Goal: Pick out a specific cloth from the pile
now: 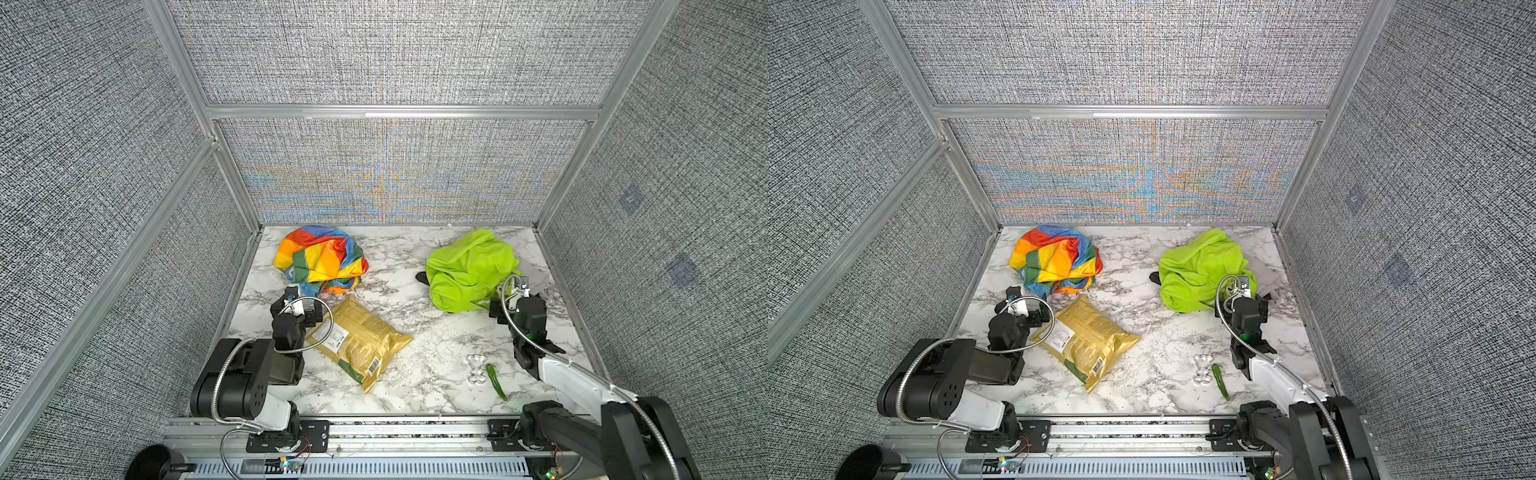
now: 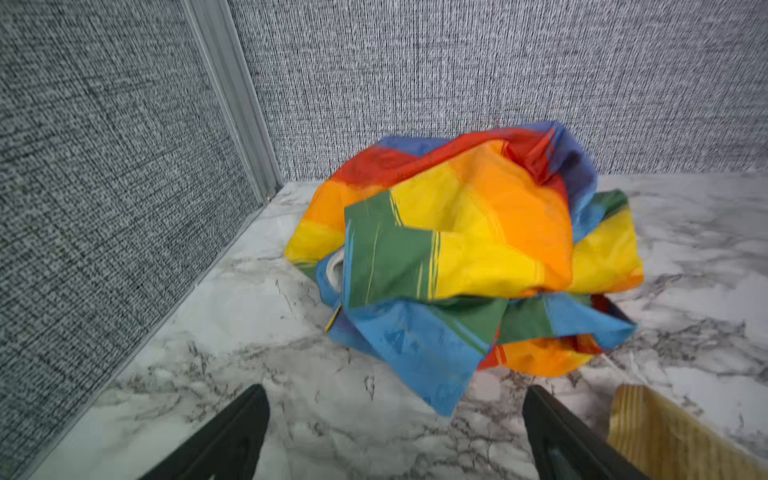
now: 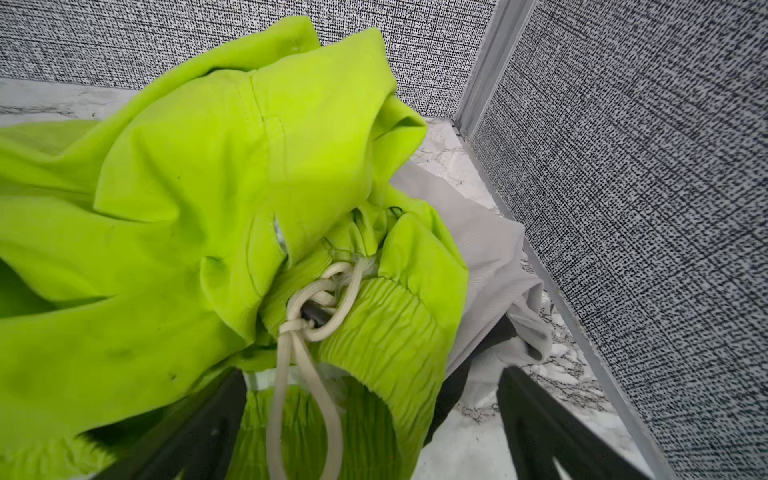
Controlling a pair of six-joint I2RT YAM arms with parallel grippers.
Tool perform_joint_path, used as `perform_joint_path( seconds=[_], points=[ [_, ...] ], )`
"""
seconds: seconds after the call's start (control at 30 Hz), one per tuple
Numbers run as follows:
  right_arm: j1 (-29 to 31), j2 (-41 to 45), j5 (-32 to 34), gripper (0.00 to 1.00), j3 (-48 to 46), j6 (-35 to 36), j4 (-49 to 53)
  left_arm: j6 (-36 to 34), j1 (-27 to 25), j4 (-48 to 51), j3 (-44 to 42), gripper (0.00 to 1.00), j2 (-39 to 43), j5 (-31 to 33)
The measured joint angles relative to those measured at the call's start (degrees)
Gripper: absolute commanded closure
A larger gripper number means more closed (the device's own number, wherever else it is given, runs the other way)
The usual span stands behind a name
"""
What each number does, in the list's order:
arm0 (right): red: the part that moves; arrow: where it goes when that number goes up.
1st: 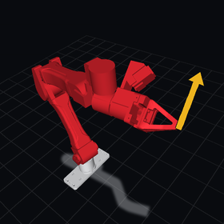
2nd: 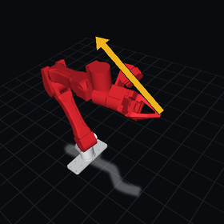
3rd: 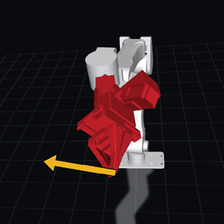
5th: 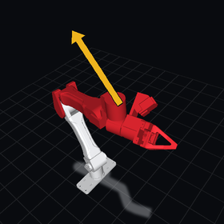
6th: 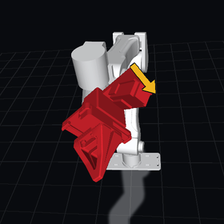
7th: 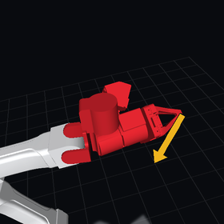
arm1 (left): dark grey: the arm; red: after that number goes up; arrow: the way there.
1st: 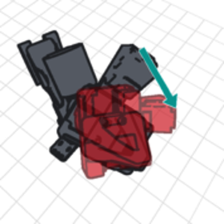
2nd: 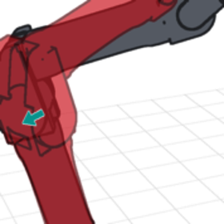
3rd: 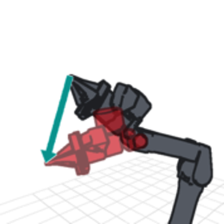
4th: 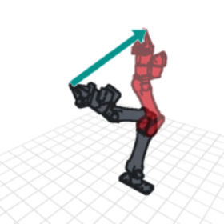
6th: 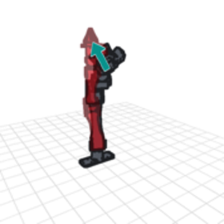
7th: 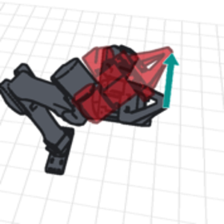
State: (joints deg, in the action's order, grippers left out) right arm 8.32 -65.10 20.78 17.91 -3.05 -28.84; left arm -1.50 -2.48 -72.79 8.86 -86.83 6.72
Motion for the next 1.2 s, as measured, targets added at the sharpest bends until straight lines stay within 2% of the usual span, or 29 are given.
perform_joint_path(
  seconds=[0.33, 0.67, 0.87, 1.2],
  points=[
    [-1.99, -10.67, -0.35, 0.01, -2.14, 2.23, -15.13, 0.02, 0.48, -0.55, 0.42, 0.01, 0.02, -1.38],
    [-4.74, -22.16, -6.27, 0.01, -1.38, 2.86, -27.56, 0.02, 0.55, -0.52, 0.55, 0.01, 0.04, -1.57],
    [-7.06, -22.21, -10.95, 0.01, -0.11, 2.21, -27.47, 0.02, 0.55, -0.52, 0.55, 0.01, 0.00, -1.57],
    [-7.08, -21.97, -12.50, 0.01, 0.13, 1.99, -27.06, 0.02, 0.55, -0.52, 0.57, 0.02, 0.00, -1.60]
  ],
)
